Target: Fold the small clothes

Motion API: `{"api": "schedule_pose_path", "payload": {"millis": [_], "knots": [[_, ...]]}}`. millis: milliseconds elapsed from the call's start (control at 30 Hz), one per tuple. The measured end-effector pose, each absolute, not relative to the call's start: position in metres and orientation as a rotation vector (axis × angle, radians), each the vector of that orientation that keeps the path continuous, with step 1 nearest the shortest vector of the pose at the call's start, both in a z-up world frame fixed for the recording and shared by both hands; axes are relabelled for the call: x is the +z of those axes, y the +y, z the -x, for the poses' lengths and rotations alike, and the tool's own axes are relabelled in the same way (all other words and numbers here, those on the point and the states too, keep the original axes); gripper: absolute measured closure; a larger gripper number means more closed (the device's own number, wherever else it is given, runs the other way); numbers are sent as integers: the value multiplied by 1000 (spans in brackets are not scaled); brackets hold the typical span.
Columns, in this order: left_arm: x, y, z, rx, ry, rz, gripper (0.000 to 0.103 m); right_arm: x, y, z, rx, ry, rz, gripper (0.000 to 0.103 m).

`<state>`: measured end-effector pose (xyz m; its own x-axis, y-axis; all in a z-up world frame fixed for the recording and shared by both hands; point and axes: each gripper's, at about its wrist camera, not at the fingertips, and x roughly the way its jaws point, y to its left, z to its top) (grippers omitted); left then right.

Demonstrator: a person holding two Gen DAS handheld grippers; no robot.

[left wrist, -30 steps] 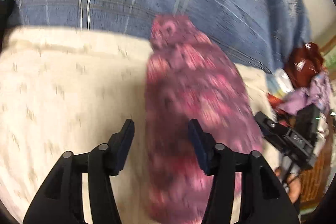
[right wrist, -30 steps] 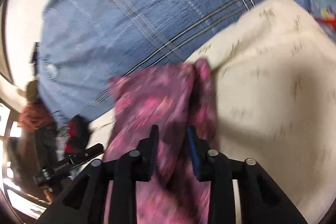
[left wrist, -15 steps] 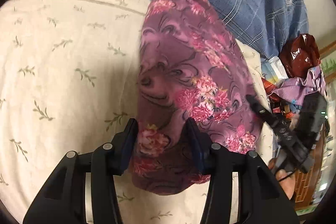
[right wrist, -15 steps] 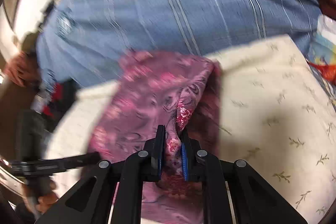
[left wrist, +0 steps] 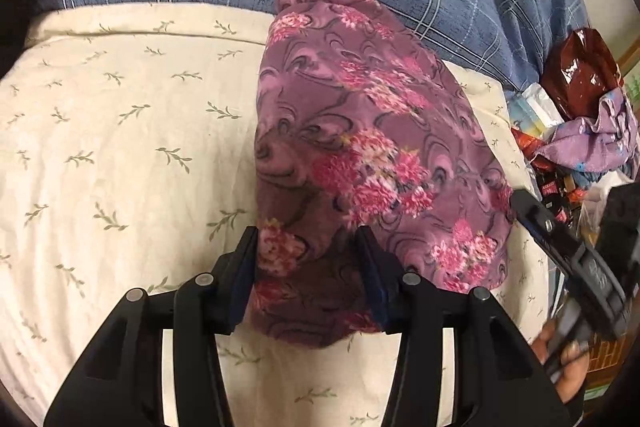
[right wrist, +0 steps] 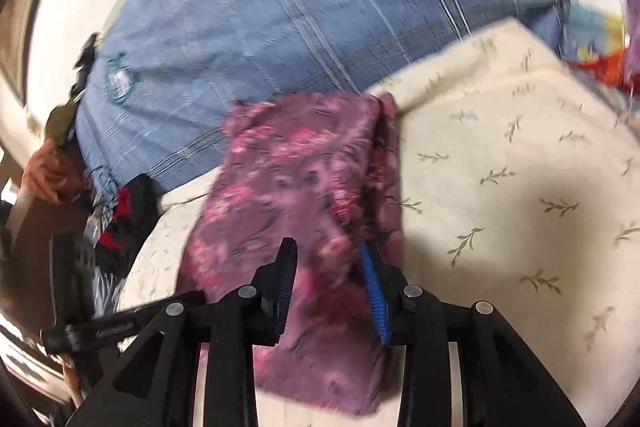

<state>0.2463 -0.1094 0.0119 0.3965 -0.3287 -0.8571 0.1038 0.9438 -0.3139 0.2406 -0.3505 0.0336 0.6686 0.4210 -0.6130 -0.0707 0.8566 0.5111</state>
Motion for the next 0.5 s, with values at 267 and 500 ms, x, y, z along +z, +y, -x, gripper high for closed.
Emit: {"api": "schedule_pose_path", "payload": {"millis": [267,500], "knots": [[-1,-120,-228,-241,1140,93,55,3,-329,-217,234,865,-243,95],[49,-83,-243,-295,1057,255,54,48,-364,-220,246,771,-470,76]]}}
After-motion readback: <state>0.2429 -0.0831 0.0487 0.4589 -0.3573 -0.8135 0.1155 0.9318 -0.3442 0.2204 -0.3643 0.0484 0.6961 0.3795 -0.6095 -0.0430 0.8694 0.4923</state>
